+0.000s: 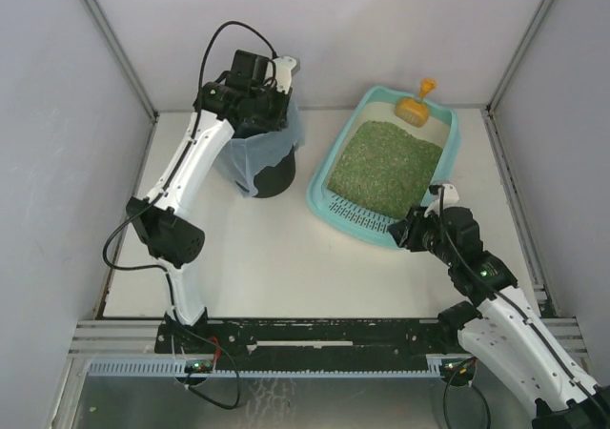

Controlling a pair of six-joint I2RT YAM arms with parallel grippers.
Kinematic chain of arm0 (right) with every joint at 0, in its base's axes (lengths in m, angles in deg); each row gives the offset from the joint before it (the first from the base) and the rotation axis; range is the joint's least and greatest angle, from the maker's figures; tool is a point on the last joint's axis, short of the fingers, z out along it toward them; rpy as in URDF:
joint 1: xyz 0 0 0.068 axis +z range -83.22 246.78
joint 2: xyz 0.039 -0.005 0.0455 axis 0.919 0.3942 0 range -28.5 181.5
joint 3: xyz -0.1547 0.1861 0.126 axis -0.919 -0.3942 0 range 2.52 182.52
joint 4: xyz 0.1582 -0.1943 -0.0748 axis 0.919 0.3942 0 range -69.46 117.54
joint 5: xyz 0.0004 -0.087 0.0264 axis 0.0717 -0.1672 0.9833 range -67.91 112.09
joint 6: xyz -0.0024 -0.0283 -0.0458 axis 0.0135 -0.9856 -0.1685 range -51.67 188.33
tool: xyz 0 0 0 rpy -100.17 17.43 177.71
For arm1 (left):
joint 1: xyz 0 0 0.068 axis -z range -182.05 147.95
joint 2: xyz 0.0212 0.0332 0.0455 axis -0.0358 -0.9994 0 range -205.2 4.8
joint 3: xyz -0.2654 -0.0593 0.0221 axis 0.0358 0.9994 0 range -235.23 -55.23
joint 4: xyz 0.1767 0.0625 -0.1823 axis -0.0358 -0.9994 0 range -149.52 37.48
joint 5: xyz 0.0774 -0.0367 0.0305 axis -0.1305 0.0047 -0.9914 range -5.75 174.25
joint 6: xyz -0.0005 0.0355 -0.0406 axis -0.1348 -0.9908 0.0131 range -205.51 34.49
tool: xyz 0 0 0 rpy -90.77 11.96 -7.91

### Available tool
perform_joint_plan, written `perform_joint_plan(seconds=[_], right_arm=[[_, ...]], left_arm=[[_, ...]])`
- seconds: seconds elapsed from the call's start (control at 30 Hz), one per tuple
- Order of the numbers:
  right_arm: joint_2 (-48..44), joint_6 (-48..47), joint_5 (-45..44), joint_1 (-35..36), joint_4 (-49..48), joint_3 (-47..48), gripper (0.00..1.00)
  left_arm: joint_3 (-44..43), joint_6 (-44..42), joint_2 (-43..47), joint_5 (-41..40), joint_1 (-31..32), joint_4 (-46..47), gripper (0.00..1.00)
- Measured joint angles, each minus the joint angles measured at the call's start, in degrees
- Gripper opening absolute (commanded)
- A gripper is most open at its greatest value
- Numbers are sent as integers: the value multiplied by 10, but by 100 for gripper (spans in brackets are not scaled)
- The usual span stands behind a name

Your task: Clean the litter box

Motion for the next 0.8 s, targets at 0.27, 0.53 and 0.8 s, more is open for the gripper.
perform_joint_plan(seconds=[0.27, 0.53, 0.8], right_arm=[[-21, 7, -32, 0, 7, 0, 45], [-27, 2, -21, -15, 1, 0, 47], [-25, -18, 31, -23, 0, 1, 47]], left_arm=[[0, 7, -1, 4, -4, 26, 36], [4, 9, 1, 2, -4, 42, 39], [4, 4, 1, -43, -4, 38, 35]])
